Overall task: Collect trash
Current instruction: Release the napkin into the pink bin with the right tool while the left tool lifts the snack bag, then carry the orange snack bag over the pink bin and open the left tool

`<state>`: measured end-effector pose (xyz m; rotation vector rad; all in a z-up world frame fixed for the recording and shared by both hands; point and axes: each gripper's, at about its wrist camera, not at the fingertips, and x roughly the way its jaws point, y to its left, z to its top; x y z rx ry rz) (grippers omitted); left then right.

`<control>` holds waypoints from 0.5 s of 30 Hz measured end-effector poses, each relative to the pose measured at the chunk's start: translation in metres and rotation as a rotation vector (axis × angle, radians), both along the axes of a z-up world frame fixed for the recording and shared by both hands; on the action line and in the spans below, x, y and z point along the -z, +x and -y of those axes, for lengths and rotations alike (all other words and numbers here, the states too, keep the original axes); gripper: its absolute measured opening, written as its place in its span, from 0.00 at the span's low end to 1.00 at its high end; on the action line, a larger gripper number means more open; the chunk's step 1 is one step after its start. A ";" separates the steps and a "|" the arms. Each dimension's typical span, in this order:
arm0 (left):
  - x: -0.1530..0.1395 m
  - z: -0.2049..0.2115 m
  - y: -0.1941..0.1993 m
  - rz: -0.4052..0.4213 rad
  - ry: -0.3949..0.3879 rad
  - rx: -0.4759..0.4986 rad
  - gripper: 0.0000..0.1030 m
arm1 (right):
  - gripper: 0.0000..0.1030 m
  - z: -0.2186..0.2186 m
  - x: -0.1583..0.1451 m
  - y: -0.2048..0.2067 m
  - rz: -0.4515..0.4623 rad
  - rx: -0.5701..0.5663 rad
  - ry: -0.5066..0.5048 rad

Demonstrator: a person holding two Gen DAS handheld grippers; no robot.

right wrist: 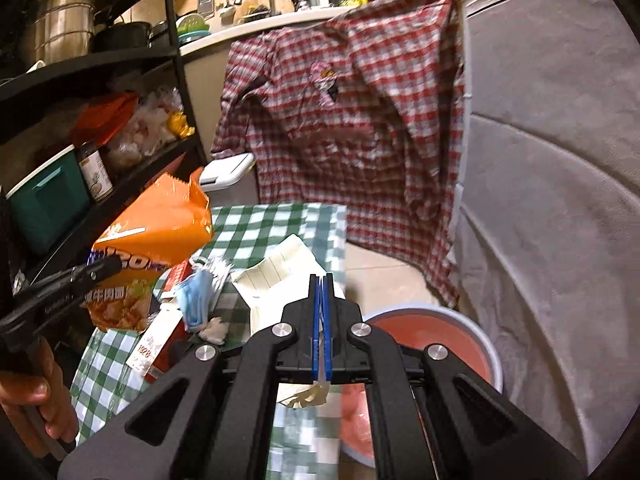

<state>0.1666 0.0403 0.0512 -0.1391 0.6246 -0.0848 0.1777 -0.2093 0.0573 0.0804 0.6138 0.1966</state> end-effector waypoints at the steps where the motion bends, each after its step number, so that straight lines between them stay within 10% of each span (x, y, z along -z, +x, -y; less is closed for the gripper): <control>1: 0.000 0.004 0.000 0.001 0.001 0.008 0.03 | 0.02 0.004 -0.003 -0.001 0.008 0.008 -0.005; 15: 0.003 0.074 -0.002 -0.002 0.000 0.128 0.03 | 0.02 0.058 -0.020 -0.007 0.041 0.104 -0.046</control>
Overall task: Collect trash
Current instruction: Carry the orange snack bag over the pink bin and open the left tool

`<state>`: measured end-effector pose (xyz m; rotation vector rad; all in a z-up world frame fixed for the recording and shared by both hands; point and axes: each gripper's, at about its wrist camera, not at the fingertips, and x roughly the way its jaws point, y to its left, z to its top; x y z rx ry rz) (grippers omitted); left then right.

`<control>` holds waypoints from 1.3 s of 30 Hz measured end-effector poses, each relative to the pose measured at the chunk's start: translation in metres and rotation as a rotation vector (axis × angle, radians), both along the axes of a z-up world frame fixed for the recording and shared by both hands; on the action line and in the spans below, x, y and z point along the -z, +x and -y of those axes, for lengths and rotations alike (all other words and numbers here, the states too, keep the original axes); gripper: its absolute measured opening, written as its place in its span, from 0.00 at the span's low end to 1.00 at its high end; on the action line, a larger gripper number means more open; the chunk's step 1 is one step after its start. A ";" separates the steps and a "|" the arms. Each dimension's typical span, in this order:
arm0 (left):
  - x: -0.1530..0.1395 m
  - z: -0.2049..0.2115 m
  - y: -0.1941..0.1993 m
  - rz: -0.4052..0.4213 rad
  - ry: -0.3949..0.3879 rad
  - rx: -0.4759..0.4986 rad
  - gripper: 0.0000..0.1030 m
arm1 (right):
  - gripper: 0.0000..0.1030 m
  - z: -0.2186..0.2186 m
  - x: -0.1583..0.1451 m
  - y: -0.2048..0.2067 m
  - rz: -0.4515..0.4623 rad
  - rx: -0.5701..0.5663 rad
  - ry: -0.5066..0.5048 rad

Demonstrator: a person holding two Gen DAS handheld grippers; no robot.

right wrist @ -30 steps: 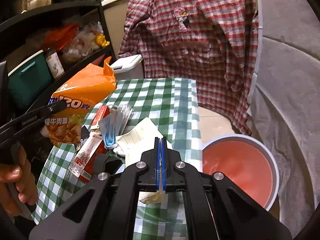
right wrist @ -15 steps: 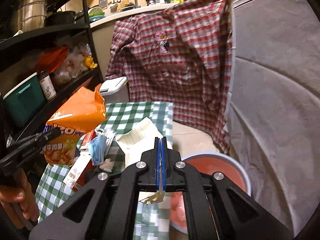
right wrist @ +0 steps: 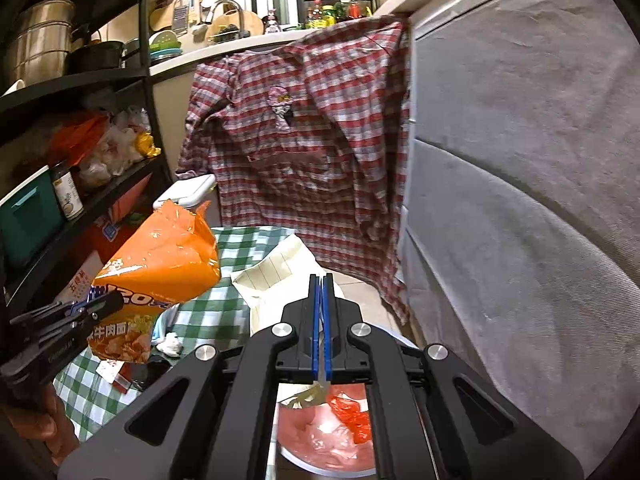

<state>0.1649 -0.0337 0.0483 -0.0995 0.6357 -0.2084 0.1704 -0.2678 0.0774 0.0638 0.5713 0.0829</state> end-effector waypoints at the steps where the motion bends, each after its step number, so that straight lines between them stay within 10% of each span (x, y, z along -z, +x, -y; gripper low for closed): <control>1: 0.001 0.007 0.000 -0.004 0.003 0.014 0.03 | 0.02 0.002 0.000 0.000 -0.003 0.005 0.001; 35: 0.053 0.112 0.031 -0.163 0.071 0.206 0.05 | 0.07 0.044 0.022 0.028 -0.103 0.083 0.032; 39: 0.056 0.114 0.034 -0.170 0.075 0.209 0.17 | 0.21 0.046 0.027 0.032 -0.116 0.092 0.042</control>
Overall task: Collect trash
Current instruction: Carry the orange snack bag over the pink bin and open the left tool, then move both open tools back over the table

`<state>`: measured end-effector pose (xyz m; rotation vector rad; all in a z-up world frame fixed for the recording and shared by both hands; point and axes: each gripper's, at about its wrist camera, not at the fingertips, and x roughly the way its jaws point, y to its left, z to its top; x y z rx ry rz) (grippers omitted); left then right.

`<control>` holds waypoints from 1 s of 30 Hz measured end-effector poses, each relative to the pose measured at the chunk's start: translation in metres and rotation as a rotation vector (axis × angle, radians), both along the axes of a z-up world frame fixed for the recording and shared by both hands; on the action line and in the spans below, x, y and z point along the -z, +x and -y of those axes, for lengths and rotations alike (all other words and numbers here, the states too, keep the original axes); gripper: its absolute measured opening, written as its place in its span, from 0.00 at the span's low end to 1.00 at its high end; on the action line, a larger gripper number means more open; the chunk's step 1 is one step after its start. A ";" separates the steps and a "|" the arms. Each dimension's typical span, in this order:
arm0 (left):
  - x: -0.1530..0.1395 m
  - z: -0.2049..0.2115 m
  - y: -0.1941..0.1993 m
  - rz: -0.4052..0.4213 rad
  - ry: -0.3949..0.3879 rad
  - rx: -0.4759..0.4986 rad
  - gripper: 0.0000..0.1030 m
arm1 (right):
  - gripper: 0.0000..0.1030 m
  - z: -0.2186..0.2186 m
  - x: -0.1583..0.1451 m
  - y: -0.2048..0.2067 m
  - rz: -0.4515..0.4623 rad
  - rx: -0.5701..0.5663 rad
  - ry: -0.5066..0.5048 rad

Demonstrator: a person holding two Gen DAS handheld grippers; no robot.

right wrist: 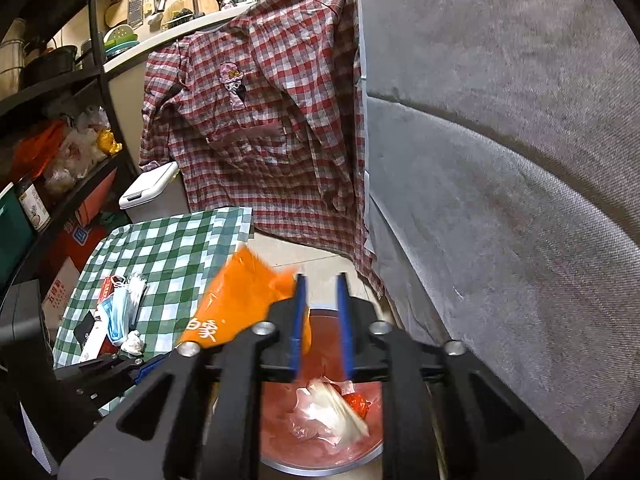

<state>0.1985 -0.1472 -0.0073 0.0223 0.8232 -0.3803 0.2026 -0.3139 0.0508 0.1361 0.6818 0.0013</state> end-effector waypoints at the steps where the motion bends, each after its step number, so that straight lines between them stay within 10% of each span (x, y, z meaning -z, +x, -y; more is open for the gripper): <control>1: 0.000 0.000 0.000 -0.002 -0.001 0.001 0.22 | 0.22 0.001 0.000 0.001 -0.001 0.001 0.002; 4: -0.001 -0.002 -0.001 0.008 -0.004 -0.002 0.34 | 0.24 0.000 0.000 0.000 0.003 -0.001 0.004; 30: -0.036 -0.060 -0.018 0.115 -0.053 -0.080 0.34 | 0.26 -0.035 -0.028 -0.023 0.166 -0.041 0.007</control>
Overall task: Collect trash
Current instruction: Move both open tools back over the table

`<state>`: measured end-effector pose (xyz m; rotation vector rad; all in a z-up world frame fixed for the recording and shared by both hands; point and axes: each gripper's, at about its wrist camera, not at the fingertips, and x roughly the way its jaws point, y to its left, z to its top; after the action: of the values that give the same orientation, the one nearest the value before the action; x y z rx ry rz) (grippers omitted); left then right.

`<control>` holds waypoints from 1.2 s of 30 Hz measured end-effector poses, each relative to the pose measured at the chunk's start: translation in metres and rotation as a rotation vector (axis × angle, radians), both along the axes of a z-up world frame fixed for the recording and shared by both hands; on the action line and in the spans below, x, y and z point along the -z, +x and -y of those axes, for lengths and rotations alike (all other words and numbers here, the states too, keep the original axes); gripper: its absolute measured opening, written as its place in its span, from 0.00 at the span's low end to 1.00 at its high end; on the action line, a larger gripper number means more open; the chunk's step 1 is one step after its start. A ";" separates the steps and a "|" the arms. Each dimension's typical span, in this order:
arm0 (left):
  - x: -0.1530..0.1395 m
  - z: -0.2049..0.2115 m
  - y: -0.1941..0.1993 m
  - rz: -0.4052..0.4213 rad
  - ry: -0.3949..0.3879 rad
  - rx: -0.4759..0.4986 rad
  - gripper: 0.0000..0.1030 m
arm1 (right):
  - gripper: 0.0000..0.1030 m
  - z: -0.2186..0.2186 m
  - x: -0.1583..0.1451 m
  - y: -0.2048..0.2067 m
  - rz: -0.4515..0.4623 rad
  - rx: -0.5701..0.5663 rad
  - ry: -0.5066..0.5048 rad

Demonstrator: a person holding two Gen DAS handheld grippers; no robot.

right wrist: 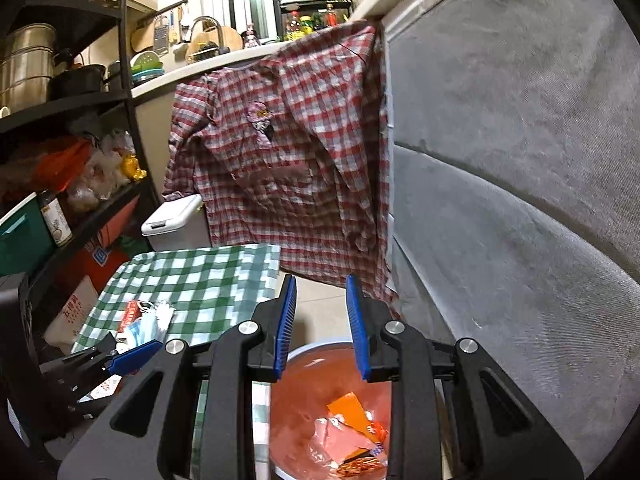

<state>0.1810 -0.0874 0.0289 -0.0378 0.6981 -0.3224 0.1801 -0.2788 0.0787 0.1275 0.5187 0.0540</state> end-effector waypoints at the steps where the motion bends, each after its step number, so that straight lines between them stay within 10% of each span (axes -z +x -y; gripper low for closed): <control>1: -0.001 -0.004 -0.001 0.003 0.000 -0.003 0.34 | 0.26 -0.004 -0.002 -0.001 0.006 -0.007 0.003; 23: -0.025 -0.166 -0.012 0.078 -0.044 -0.251 0.34 | 0.25 -0.103 0.008 0.001 0.043 -0.156 0.023; 36: -0.004 -0.220 0.005 0.070 -0.026 -0.357 0.30 | 0.08 -0.159 0.052 0.028 -0.054 -0.299 0.078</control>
<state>0.1864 0.1323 0.0329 -0.1733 0.6049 0.0103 0.2078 -0.1200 0.0263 0.1273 0.5866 0.3638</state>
